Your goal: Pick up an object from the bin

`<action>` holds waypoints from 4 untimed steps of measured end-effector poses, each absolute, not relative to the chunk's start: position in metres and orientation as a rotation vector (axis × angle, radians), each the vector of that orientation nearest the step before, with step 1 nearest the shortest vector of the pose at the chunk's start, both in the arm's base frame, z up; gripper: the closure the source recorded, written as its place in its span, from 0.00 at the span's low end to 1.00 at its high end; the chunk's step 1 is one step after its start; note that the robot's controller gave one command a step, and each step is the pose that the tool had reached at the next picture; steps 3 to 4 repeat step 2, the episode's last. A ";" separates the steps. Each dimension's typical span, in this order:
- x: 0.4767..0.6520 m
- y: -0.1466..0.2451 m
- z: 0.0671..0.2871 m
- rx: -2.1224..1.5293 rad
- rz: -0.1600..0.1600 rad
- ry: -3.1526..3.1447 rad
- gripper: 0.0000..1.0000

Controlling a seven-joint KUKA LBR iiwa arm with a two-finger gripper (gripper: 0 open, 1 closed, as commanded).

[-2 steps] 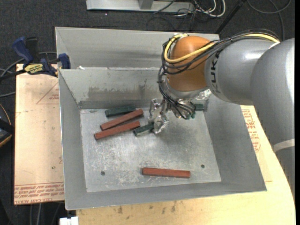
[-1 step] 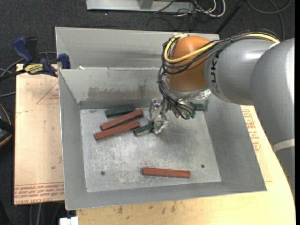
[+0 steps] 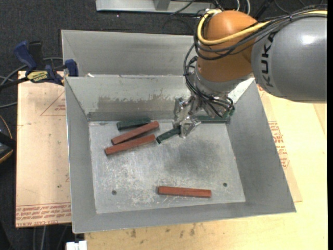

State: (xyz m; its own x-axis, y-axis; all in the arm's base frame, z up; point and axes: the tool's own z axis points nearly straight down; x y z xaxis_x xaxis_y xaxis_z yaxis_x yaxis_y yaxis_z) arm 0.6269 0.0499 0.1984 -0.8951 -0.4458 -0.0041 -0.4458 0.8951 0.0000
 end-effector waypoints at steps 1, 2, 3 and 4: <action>0.627 0.050 0.198 -0.718 0.002 3.055 1.00; 0.628 0.038 0.242 -0.806 0.004 3.039 1.00; 0.628 0.038 0.242 -0.806 0.004 3.039 1.00; 0.628 0.038 0.242 -0.806 0.004 3.039 1.00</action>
Offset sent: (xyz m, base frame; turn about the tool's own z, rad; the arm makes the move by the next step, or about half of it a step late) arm 0.0087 -0.0523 0.1777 -0.2103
